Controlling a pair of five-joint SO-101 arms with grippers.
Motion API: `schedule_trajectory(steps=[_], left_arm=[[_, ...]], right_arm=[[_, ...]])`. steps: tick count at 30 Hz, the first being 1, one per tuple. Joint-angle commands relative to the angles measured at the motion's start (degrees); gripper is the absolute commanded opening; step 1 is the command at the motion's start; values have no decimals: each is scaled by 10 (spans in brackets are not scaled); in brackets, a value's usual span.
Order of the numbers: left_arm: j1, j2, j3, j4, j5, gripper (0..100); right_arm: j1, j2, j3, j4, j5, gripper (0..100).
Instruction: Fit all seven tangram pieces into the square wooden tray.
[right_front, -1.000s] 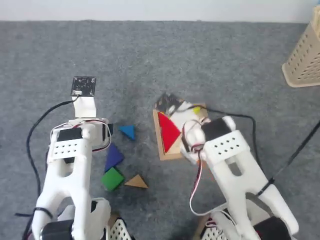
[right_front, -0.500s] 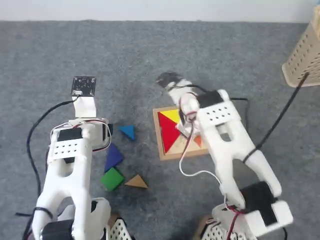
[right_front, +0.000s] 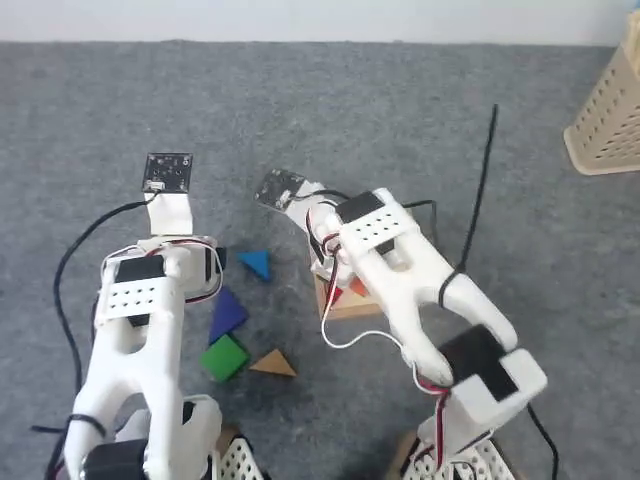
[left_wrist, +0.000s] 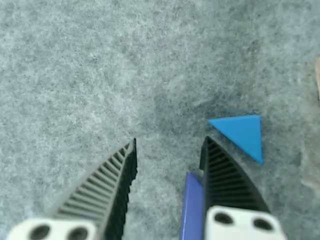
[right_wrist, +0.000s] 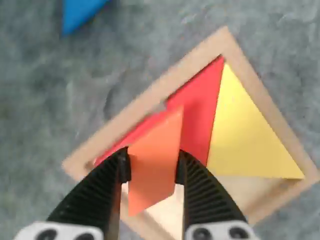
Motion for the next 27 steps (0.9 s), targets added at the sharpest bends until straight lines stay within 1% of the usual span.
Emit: schedule_trajectory(steps=[1,8,9,12,14,16,18,20,24,27], left_arm=[[3,-18,-1,-11,-9,199],[3,-18,-1,-11,-9,199],[2,-18,-1,-11,-9,199],[2,-18,-1,-11,-9,199],[2,-18,-1,-11,-9,199],[2,-18,-1,-11,-9,199],[2,-18,-1,-11,-9,199],[2,-18,-1,-10,-9,199],[2,-18,-1,-10,-9,199],[2,-18,-1,-11,-9,199]], right_arm=[[5,-5,-26,-23,-13,6],[46,-69,-42,38,-8,6],[52,-84,-41,49,5,6],[59,-117,-40,103,74,6],[58,-128,-27,129,147,6],[58,-126,-5,124,221,6],[57,-124,24,104,268,6],[57,-124,50,83,300,6],[57,-130,78,59,336,6],[57,-127,76,58,339,6]])
